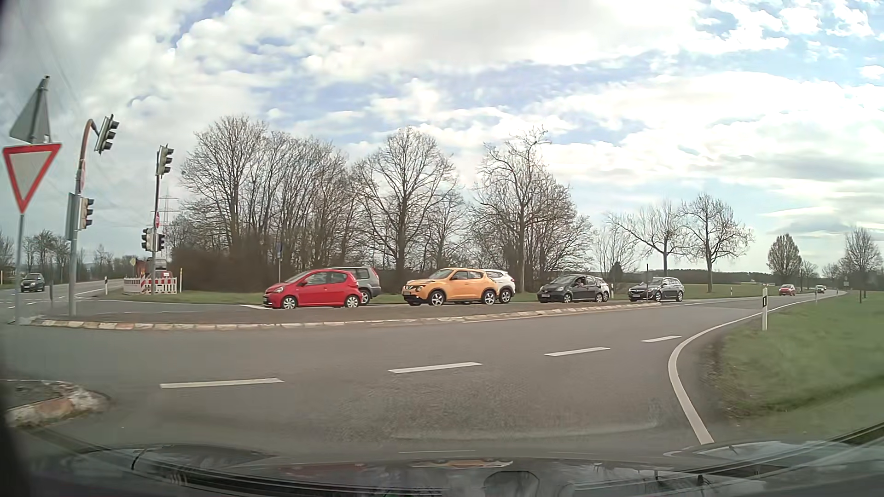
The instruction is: Follow the waypoints while adhering to traffic rules and regulations
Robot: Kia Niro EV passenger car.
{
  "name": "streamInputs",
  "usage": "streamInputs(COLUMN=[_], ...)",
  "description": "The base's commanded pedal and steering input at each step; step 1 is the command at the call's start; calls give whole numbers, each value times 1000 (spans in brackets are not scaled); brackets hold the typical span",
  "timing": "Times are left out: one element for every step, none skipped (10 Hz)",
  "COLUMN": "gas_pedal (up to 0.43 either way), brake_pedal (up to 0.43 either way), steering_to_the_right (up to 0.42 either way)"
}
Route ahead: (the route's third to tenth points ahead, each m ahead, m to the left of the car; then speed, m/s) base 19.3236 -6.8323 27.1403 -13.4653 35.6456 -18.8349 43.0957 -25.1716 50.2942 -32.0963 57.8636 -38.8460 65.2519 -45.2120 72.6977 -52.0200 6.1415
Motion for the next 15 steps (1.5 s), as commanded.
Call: streamInputs(gas_pedal=[248, 260, 260, 280, 287, 287, 299, 311, 311, 319, 319, 319, 331, 339, 339], brake_pedal=[0, 0, 0, 0, 0, 0, 0, 0, 0, 0, 0, 0, 0, 0, 0], steering_to_the_right=[159, 161, 164, 170, 171, 170, 166, 161, 158, 155, 154, 154, 151, 145, 141])
